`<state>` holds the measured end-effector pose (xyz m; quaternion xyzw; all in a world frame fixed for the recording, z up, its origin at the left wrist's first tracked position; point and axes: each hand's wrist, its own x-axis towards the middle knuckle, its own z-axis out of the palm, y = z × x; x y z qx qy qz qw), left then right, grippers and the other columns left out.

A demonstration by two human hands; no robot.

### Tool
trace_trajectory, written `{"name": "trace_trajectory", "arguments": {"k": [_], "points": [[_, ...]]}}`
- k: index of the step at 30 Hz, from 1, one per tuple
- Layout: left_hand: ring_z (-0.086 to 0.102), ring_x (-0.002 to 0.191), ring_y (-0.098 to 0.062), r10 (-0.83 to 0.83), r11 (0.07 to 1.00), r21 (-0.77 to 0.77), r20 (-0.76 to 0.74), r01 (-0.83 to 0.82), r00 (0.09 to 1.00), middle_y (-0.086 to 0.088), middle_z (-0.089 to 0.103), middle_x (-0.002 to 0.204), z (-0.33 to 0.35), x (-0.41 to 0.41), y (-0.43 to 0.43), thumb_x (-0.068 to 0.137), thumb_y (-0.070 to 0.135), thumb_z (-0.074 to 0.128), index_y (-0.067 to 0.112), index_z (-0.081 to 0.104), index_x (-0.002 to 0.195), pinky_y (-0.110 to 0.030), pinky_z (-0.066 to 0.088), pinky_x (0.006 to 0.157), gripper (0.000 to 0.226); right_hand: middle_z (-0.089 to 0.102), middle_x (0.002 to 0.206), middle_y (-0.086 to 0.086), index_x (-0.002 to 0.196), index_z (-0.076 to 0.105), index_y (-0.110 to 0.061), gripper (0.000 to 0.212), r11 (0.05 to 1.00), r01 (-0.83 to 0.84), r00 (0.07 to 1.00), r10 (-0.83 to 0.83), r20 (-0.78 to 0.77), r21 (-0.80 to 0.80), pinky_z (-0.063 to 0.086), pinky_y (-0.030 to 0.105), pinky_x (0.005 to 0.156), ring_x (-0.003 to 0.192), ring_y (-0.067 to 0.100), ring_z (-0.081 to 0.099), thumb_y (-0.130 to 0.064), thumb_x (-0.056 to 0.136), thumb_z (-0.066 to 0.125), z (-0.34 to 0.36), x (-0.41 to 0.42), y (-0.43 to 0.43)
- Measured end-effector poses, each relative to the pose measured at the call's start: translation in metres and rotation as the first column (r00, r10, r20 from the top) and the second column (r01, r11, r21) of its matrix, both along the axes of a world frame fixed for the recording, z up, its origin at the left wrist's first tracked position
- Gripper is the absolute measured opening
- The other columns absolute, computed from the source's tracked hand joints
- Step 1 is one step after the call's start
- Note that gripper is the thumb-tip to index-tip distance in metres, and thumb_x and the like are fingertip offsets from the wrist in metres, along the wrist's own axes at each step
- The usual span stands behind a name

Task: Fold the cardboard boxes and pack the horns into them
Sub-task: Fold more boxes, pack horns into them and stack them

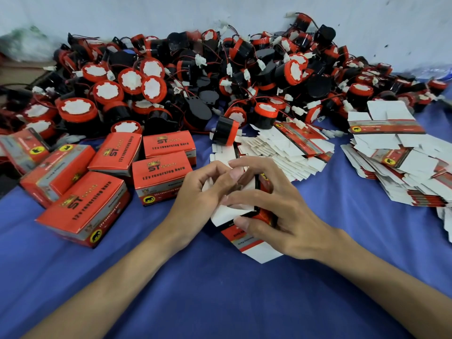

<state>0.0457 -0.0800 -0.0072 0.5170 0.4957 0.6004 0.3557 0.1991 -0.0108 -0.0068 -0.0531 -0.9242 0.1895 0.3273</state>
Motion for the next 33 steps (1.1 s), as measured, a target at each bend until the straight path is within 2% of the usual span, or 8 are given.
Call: {"name": "trace_trajectory", "arguments": {"k": [7, 10, 14, 17, 23, 28, 31, 33], "points": [[0.055, 0.076, -0.012, -0.238, 0.971, -0.012, 0.085, 0.240, 0.967, 0.006, 0.059, 0.075, -0.002, -0.013, -0.001, 0.073, 0.025, 0.060, 0.025, 0.062, 0.075, -0.021, 0.044, 0.071, 0.003, 0.044, 0.134, 0.004, 0.112, 0.060, -0.021, 0.020, 0.999, -0.019, 0.999, 0.021, -0.039, 0.038, 0.041, 0.050, 0.084, 0.104, 0.020, 0.053, -0.026, 0.094, 0.054, -0.001, 0.002, -0.001], [0.053, 0.076, -0.011, -0.285, 0.957, -0.026, 0.106, 0.289, 0.953, 0.000, 0.056, 0.080, -0.005, -0.016, -0.001, 0.074, 0.010, 0.057, 0.025, 0.062, 0.082, -0.020, 0.044, 0.069, 0.018, 0.054, 0.126, 0.001, 0.112, 0.057, -0.022, 0.018, 0.997, -0.015, 0.999, 0.017, -0.031, 0.077, 0.040, 0.049, 0.084, 0.105, 0.023, 0.053, -0.026, 0.095, 0.052, -0.001, 0.002, -0.002], [0.052, 0.081, -0.008, -0.318, 0.948, -0.022, -0.035, 0.317, 0.948, -0.004, 0.050, 0.084, -0.005, -0.021, -0.002, 0.078, 0.018, 0.064, 0.018, 0.056, 0.095, -0.019, 0.043, 0.075, 0.019, 0.060, 0.125, 0.000, 0.110, 0.054, -0.022, 0.016, 0.996, -0.019, 1.000, 0.019, -0.003, 0.086, 0.040, 0.049, 0.086, 0.106, 0.025, 0.052, -0.028, 0.096, 0.048, -0.001, 0.003, -0.003], [0.054, 0.079, -0.003, -0.298, 0.955, -0.030, -0.078, 0.296, 0.951, 0.007, 0.055, 0.082, -0.002, -0.022, -0.003, 0.081, 0.018, 0.063, 0.010, 0.055, 0.097, -0.014, 0.043, 0.073, 0.019, 0.058, 0.126, -0.001, 0.110, 0.054, -0.021, 0.016, 0.997, -0.027, 1.000, 0.027, -0.009, 0.077, 0.039, 0.048, 0.087, 0.105, 0.020, 0.051, -0.028, 0.097, 0.048, 0.001, 0.003, -0.003], [0.051, 0.080, -0.002, -0.127, 0.991, 0.016, -0.254, 0.136, 0.959, 0.002, 0.055, 0.086, 0.001, -0.007, -0.004, 0.089, 0.013, 0.052, 0.007, 0.053, 0.094, -0.013, 0.042, 0.076, 0.008, 0.054, 0.124, 0.000, 0.106, 0.055, -0.020, 0.015, 0.999, -0.021, 0.999, 0.023, -0.045, 0.048, 0.040, 0.048, 0.084, 0.104, 0.018, 0.053, -0.028, 0.096, 0.051, -0.001, 0.002, -0.002], [0.054, 0.103, -0.019, -0.216, 0.976, -0.040, -0.042, 0.215, 0.975, -0.017, 0.050, 0.109, 0.002, 0.003, -0.012, 0.092, 0.028, 0.043, 0.013, 0.049, 0.109, -0.030, 0.046, 0.090, 0.024, 0.050, 0.126, 0.001, 0.106, 0.057, -0.019, 0.014, 0.998, -0.046, 0.997, 0.049, -0.053, 0.052, 0.040, 0.047, 0.084, 0.106, 0.014, 0.050, -0.025, 0.095, 0.052, 0.000, 0.002, -0.004], [0.048, 0.122, -0.038, -0.220, 0.974, -0.048, -0.009, 0.219, 0.975, -0.031, 0.047, 0.127, 0.003, 0.006, -0.011, 0.080, 0.064, 0.051, -0.005, 0.045, 0.123, -0.047, 0.042, 0.101, 0.082, 0.049, 0.121, 0.002, 0.103, 0.064, -0.012, 0.018, 0.997, -0.043, 0.997, 0.047, -0.065, 0.057, 0.041, 0.047, 0.085, 0.108, 0.009, 0.045, -0.024, 0.094, 0.053, 0.000, 0.002, -0.005], [0.049, 0.127, -0.031, -0.298, 0.953, -0.030, 0.106, 0.303, 0.949, -0.028, 0.049, 0.133, -0.001, 0.006, -0.010, 0.092, 0.058, 0.036, -0.005, 0.043, 0.130, -0.042, 0.043, 0.104, 0.075, 0.050, 0.120, 0.005, 0.097, 0.069, -0.004, 0.023, 0.997, -0.047, 0.996, 0.051, -0.068, 0.062, 0.041, 0.048, 0.086, 0.113, 0.013, 0.047, -0.022, 0.093, 0.054, 0.000, 0.001, -0.005]]}}
